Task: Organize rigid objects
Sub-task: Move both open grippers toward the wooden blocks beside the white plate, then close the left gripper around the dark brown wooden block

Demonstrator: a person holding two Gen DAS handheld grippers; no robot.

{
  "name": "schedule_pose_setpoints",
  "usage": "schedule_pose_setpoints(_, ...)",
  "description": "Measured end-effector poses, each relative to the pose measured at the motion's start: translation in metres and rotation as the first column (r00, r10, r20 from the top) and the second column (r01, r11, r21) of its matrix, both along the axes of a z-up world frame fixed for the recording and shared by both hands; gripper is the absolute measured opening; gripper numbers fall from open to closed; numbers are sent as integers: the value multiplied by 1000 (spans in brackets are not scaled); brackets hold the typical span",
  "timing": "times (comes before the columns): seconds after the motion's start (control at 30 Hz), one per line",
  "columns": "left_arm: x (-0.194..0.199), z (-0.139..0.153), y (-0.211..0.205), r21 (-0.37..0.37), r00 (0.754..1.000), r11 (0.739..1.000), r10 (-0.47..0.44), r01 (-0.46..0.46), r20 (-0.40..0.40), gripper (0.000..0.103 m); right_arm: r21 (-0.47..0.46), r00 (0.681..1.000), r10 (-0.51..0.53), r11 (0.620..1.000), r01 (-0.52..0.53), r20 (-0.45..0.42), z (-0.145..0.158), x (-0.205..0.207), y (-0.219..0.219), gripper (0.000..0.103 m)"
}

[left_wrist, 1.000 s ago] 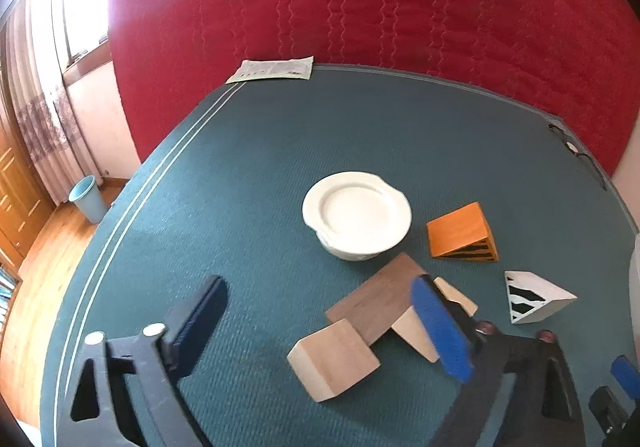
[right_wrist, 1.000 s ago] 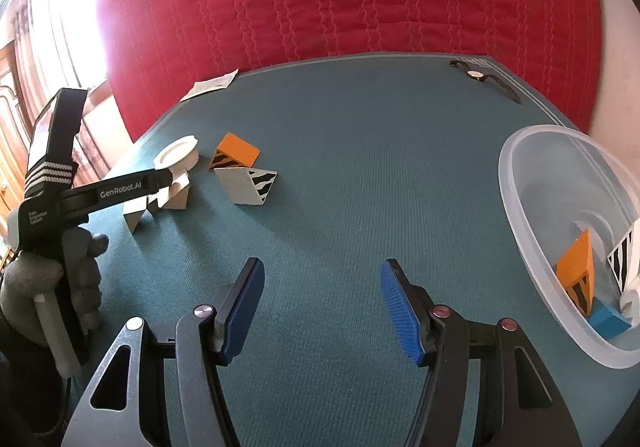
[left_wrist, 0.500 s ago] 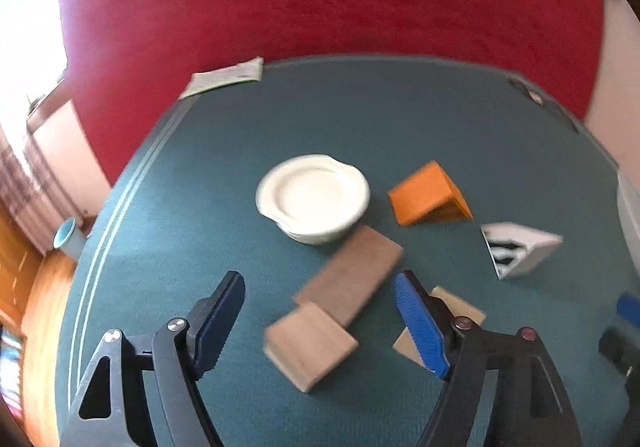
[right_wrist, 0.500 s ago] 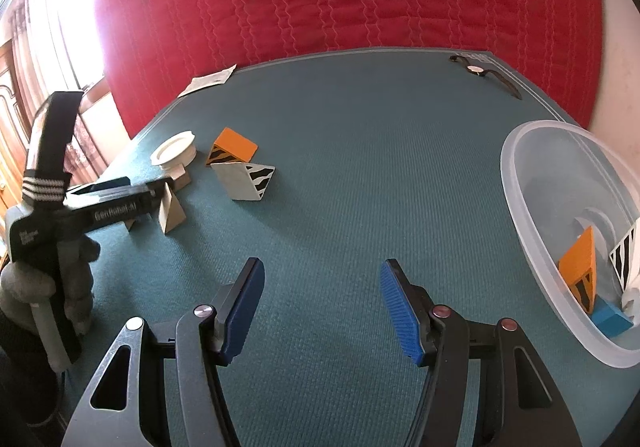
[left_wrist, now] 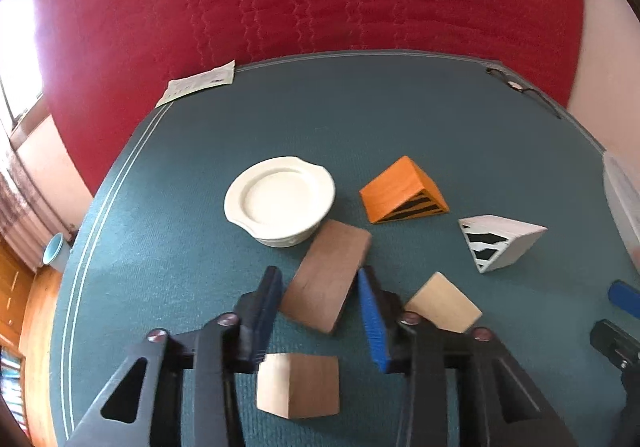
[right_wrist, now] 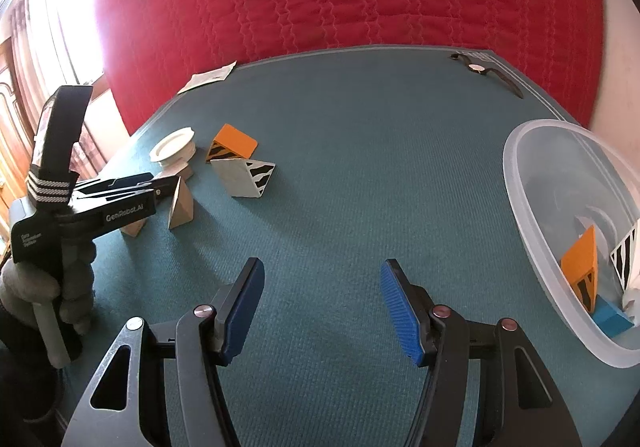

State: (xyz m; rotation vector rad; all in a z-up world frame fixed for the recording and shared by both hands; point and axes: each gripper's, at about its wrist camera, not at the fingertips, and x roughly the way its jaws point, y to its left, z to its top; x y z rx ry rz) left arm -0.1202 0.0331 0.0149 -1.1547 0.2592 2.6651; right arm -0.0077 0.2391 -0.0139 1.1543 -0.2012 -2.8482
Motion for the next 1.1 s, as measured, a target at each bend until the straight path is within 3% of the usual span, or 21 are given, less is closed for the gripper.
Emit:
schedule_pose_setpoints(0.17,9,7,-6,64,1000,998,-7,9,-27,33,10,1000,19,1000,-19,8,-1,-1,-4,62)
schedule_pose_setpoints(0.33,23,13,-18,93,999,996,12,-8,-45,32,-17,994,108,994,-108,31,7,-9,-20,62)
schedule_pose_setpoints(0.53,36,14,-37,75,997,996,52,-47,-64,32,-15,973,229,973,-228,32,16,-25,-57,62)
schedule_pose_setpoints(0.8,43,13,-45,75,995,996,60,-54,-74,32,60,969,235,969,-239,72,-4,-54,-86,62)
schedule_pose_setpoints(0.87,43,12,-47,82,995,995,64,-58,-72,35,92,968,240,965,-246,74,-5,-61,-95,62)
schedule_pose_setpoints(1.0,39,10,-57,108,992,988,114,-107,-57,61,122,964,258,957,-265,70,-6,-77,-109,62)
schedule_pose_setpoints(1.1,33,8,-68,160,991,978,136,-131,-17,69,125,956,284,949,-291,69,-6,-88,-116,61)
